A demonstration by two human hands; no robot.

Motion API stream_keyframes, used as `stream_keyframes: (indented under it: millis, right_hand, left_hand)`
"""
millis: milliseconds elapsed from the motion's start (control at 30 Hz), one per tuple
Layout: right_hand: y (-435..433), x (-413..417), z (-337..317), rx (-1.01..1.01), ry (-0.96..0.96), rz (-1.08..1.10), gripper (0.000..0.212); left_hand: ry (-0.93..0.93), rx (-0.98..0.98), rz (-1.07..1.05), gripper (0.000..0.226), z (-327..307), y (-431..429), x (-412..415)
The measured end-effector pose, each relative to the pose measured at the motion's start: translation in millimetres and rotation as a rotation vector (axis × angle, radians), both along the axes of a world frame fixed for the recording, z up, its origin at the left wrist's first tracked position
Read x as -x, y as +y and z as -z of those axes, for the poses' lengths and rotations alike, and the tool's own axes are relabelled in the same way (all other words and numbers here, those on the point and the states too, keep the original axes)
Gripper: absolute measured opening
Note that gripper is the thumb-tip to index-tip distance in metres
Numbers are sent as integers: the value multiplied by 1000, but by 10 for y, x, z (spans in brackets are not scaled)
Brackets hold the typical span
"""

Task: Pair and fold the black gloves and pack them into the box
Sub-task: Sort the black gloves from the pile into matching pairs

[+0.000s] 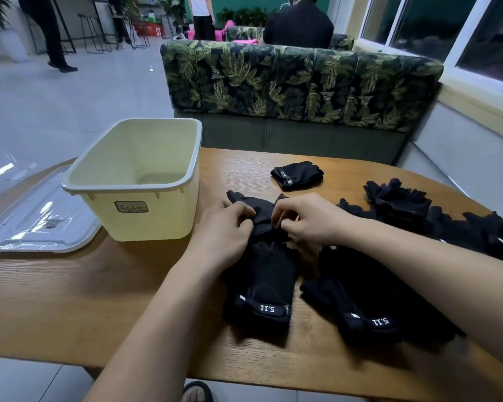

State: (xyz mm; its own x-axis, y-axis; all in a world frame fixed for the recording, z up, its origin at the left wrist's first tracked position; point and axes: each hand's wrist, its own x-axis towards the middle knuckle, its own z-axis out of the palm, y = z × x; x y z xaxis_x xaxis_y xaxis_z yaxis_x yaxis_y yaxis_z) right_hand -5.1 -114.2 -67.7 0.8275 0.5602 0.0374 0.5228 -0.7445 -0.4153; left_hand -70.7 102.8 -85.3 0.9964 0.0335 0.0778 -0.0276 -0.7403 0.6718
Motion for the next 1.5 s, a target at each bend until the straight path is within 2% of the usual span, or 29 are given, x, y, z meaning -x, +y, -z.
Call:
stream_keyframes:
  millis: [133,333,400,467,533,633,733,800,1033,1167,1233,1333,1433,1500]
  right_hand:
    - [37,-274,-37,-53,-88,136,16]
    - [73,-745,-76,28,-198,343,20]
    - [58,-864,-54,48,-199,380,25]
    - [49,-952,-12,98,-195,381,29]
    - [56,-1015,36,169,-183,359,32]
    - [92,-1054,73,225,-161,337,35]
    - [168,-1067,93,280,-177,342,35]
    - [215,-1066,105,326,-188,361,43]
    - [288,-1070,100,352,-206,414,30]
    - [299,-1010,17,176,-338,367,22]
    - [365,-922,-79,51,-172,294,18]
    - [506,-836,-157,51,186,188,16]
    - [629,-838,-141,93,332,215,25]
    - [692,-832,-135,38,430,292,36]
  left_hand:
    - [47,-87,52,29,33,-50,-51]
    - [-117,39,181,41,-60,-55,-81]
    - [-92,20,157,43,-62,-19,-96]
    - [22,-30,110,41,-23,31,-123]
    - [109,-53,51,32,23,74,-146]
    - [97,-77,-44,14,74,111,-178]
    - [119,-53,-97,14,83,122,-184]
    - [122,-56,-112,13,92,121,-191]
    - [-142,-69,-120,5,65,24,-281]
    - [-162,-59,-100,6,56,-15,-429]
    - [-109,-96,-85,10,70,-11,-477]
    - [-1,-160,-45,14,99,15,-488]
    - [56,-138,-36,15,123,45,-480]
    - [70,-130,-34,16,130,54,-470]
